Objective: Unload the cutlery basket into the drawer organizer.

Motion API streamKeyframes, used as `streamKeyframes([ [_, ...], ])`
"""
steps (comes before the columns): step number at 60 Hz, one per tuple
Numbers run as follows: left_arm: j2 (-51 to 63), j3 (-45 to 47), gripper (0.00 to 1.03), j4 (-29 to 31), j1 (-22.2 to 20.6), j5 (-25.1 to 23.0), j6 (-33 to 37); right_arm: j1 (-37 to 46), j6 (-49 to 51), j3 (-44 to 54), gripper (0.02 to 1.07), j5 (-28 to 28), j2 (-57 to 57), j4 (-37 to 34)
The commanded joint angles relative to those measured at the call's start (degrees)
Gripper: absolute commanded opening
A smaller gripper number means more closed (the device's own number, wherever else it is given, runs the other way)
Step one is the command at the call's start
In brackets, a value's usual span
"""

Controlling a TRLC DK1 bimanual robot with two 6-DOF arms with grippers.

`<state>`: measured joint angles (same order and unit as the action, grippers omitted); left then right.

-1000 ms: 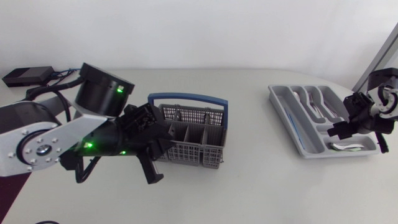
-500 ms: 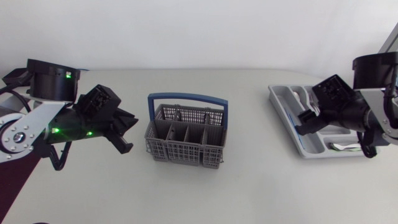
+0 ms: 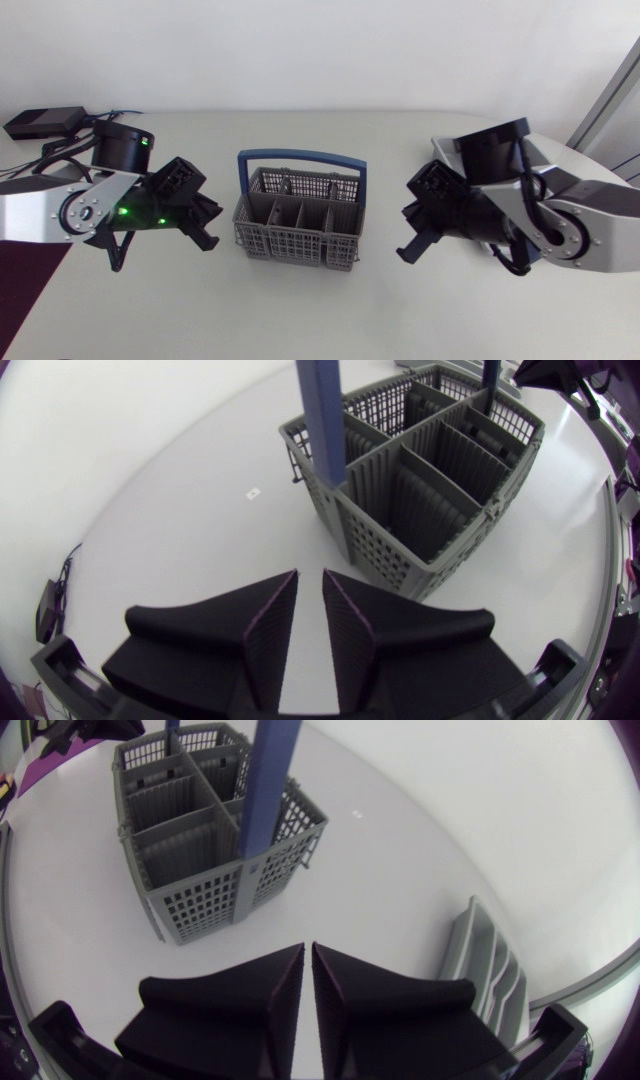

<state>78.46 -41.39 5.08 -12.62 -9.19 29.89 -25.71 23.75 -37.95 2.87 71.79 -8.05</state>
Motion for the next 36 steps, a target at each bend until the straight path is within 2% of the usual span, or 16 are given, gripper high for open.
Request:
streamKeyframes([
  [1,1.88,0.87,0.22,-0.78,-1.09,-0.74,1.14,-1.44,-2.04,-0.37,0.07,-1.12,3.01,0.67],
  [18,2.58,0.78,0.22,-0.78,-2.23,-2.23,1.14,-6.72,-3.53,-3.88,0.07,-3.75,10.39,0.23],
  [36,3.55,0.08,0.22,-0.95,-3.37,-3.47,1.14,-7.86,-4.24,-9.95,0.07,-3.40,17.68,0.58],
])
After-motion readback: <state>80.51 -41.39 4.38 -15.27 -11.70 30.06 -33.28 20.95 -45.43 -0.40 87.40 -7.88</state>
